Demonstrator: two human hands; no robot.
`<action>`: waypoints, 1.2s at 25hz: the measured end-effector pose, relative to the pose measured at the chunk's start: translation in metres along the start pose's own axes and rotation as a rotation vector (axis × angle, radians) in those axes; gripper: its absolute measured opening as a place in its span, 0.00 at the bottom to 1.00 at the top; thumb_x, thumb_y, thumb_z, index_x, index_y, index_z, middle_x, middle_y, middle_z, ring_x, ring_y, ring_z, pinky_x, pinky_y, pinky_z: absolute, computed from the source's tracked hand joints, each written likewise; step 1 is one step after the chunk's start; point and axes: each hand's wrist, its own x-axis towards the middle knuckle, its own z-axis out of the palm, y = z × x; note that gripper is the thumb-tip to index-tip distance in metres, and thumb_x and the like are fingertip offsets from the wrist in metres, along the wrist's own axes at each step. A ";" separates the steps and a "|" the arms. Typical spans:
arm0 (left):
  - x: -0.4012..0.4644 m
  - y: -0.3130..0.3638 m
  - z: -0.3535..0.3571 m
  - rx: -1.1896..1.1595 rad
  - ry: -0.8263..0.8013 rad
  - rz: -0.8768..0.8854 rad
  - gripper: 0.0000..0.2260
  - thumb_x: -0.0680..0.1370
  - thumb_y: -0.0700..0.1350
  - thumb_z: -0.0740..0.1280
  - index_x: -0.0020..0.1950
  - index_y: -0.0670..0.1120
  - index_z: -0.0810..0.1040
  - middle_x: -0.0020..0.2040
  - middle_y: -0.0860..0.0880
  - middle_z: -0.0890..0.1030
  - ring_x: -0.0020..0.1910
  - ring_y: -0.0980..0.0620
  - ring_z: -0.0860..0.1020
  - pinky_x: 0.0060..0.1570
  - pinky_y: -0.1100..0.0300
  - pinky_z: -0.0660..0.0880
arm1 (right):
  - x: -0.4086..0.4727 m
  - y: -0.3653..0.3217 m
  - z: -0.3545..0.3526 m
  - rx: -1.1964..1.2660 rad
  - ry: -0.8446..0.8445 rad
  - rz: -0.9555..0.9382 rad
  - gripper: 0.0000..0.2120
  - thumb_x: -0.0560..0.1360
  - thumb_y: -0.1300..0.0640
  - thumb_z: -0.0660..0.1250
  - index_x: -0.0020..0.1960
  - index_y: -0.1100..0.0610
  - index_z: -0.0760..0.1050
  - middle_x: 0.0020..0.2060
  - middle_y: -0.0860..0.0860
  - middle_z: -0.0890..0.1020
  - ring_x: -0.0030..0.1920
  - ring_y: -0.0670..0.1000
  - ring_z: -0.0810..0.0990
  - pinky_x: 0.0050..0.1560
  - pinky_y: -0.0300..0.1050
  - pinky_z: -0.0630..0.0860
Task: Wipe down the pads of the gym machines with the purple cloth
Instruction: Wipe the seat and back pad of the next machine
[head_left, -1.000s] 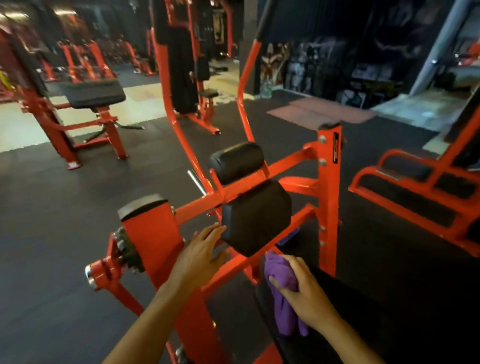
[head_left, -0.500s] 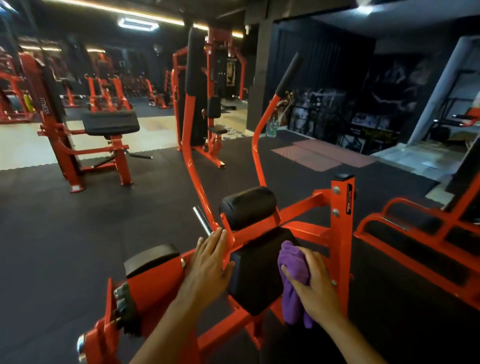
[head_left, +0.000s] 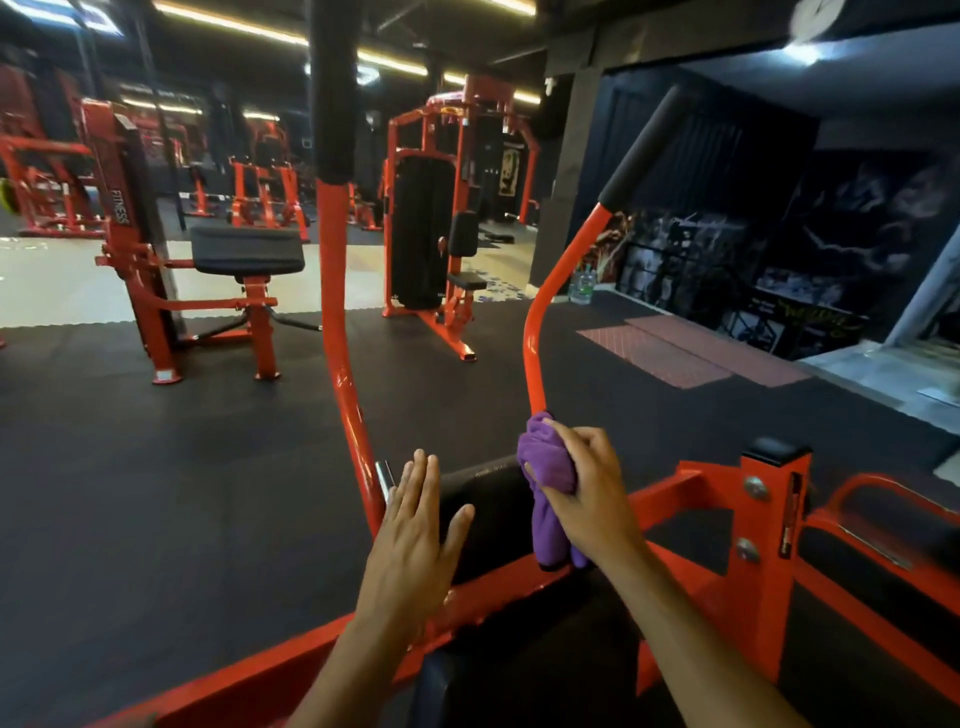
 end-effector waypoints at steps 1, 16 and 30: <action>0.010 -0.004 0.008 -0.021 0.000 -0.015 0.36 0.82 0.69 0.46 0.85 0.51 0.48 0.84 0.57 0.45 0.82 0.63 0.41 0.82 0.58 0.43 | 0.018 0.011 0.009 -0.058 -0.028 -0.046 0.29 0.72 0.51 0.70 0.73 0.49 0.72 0.61 0.47 0.71 0.61 0.51 0.75 0.65 0.53 0.74; 0.015 -0.033 0.046 -0.131 0.184 0.129 0.20 0.77 0.64 0.64 0.68 0.63 0.74 0.67 0.65 0.74 0.69 0.58 0.73 0.65 0.54 0.74 | 0.013 0.076 0.054 -0.132 -0.001 -0.305 0.32 0.74 0.36 0.56 0.74 0.49 0.68 0.70 0.47 0.74 0.68 0.51 0.72 0.69 0.50 0.69; 0.009 -0.031 0.048 -0.083 0.215 0.114 0.21 0.81 0.64 0.61 0.72 0.60 0.73 0.68 0.61 0.75 0.68 0.53 0.75 0.62 0.43 0.79 | 0.143 0.018 0.050 -0.260 -0.894 0.118 0.21 0.79 0.38 0.64 0.58 0.55 0.74 0.53 0.55 0.80 0.47 0.51 0.79 0.43 0.45 0.72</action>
